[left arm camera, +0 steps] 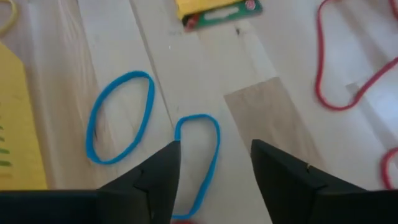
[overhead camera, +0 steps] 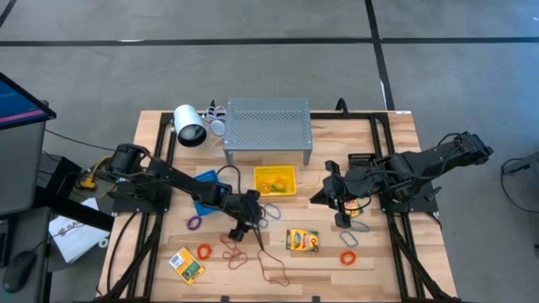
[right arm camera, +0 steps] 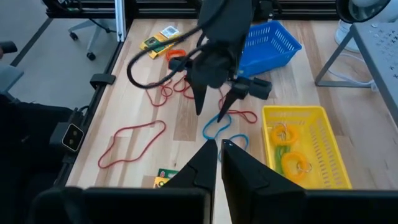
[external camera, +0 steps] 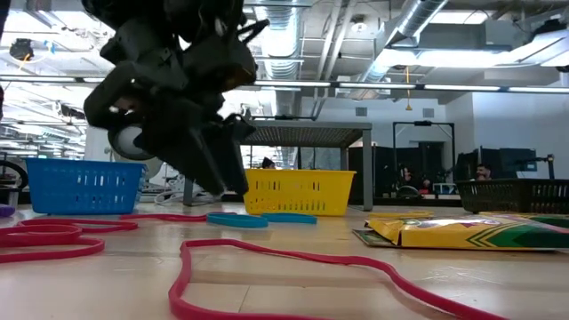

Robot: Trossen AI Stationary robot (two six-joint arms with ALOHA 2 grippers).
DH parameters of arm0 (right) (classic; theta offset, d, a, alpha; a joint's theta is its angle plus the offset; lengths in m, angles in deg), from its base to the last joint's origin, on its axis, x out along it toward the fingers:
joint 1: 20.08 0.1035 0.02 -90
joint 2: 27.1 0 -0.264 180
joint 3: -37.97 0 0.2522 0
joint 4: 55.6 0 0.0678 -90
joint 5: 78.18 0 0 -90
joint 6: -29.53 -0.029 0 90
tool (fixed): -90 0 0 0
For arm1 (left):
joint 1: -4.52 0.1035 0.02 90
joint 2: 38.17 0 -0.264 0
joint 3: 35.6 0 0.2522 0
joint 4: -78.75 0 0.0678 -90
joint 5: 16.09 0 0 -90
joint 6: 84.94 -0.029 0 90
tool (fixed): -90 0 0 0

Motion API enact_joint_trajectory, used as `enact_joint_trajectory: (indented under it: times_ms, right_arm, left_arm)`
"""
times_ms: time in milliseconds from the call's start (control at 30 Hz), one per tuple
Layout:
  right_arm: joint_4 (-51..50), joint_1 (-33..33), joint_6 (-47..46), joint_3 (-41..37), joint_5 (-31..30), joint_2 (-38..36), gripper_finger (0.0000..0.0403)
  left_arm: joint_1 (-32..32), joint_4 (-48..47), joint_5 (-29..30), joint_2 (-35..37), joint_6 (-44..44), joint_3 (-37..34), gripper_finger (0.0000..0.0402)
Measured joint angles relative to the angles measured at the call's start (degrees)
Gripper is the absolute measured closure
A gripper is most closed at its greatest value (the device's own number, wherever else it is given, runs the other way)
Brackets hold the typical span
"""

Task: Pick & Place Office Desk Supplies
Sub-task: Put the blue rubber band into the black bin

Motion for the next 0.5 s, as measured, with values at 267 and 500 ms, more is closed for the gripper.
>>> enact_joint_trajectory:
  times_ms: [267, 500]
  right_arm:
    - [-0.32, 0.00, 0.04, 0.00, -0.01, 0.00, 0.0383]
    - [-0.46, 0.00, 0.07, 0.00, 0.00, 0.00, 0.0383]
  left_arm:
    - [-0.20, -0.19, 0.07, -3.56, -0.02, 1.34, 0.0206]
    - [-0.35, -0.02, 0.49, -5.00, -1.07, 1.34, 0.0223]
